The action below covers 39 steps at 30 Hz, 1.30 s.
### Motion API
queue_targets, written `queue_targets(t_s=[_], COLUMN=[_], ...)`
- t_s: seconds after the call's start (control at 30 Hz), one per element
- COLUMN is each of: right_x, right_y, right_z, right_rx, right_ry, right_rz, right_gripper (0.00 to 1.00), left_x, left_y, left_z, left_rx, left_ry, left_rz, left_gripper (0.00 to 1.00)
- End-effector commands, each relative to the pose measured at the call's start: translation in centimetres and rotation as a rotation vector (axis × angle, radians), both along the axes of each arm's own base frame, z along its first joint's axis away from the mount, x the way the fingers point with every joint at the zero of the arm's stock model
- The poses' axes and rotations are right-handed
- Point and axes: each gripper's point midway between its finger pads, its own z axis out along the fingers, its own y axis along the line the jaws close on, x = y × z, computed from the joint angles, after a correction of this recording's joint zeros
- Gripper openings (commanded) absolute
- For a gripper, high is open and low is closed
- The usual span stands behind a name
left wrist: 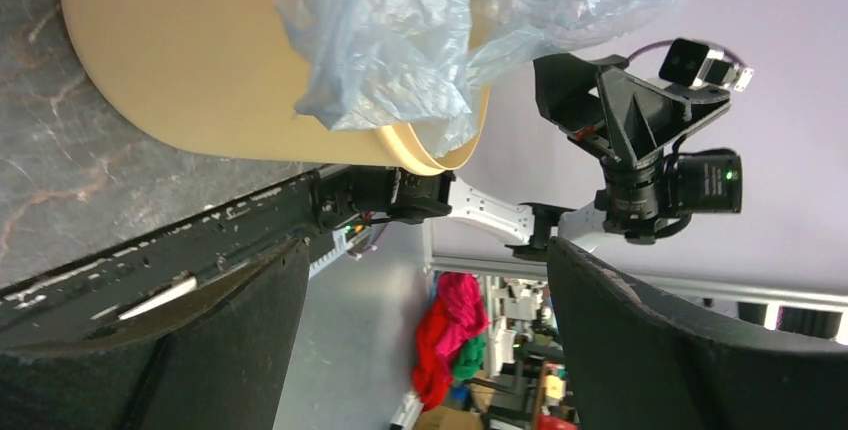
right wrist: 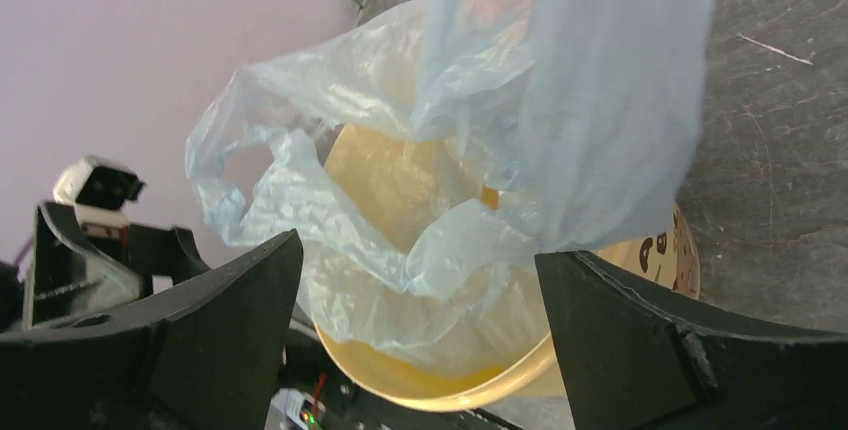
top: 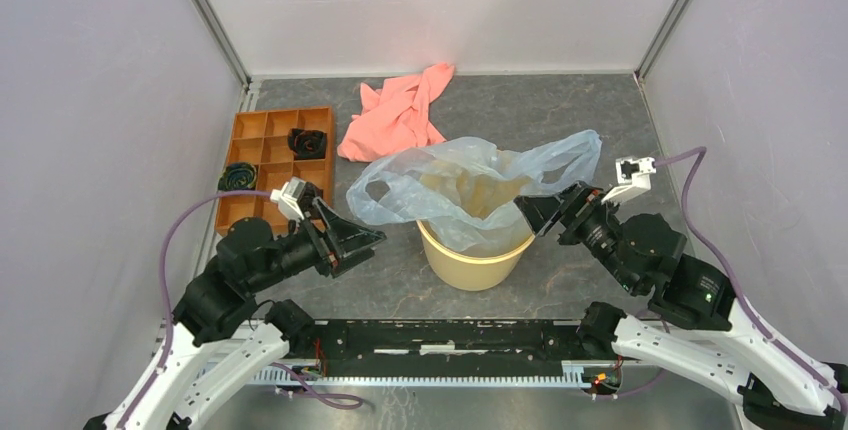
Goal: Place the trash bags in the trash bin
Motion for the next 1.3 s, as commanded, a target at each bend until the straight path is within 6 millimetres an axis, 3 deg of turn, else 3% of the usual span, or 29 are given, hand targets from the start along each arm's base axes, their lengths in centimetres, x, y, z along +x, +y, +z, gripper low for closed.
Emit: queue_targets(t_s=[0.0,0.23,0.43,0.6,0.77,0.97,1.2,1.27], right_x=[1.9,2.4,2.9,3.1,3.1,1.8,-0.7,-1.6], right_y=[-1.3,-1.1,-0.3,-0.2,-0.4,-1.5,-2.9,-2.3], right_z=[0.3,-0.6,-1.2,-1.6,-1.8,-0.3,0.4,0.5], right_rx=[0.124,0.134,0.101,0.087,0.07,0.014,-0.027,-0.029], right_ry=[0.021,0.032,0.044,0.045,0.049,0.013,-0.003,-0.003], right_rz=[-0.173,-0.201,-0.195,-0.204,-0.208,-0.156,-0.056,0.01], right_gripper=[0.91,0.76,0.75,0.52,0.28,0.01,0.01,0.0], left_x=[1.3,4.5,5.8,6.9,7.4,5.8,2.6,1.8], left_y=[-0.9,-1.6,-2.4,-2.7,-3.0,-3.4,-2.9,-3.2], left_z=[3.2,2.2,0.9,1.1,0.6,0.5,0.5,0.5], left_rx=[-0.165,-0.193,-0.202,-0.172,-0.139,-0.103,-0.092,-0.099], left_ry=[0.028,0.102,0.158,0.146,0.141,0.141,0.128,0.126], left_rz=[0.04,0.151,0.173,0.197,0.201,0.112,0.006,-0.044], left_gripper=[0.93,0.75,0.77,0.73,0.46,0.05,0.02,0.02])
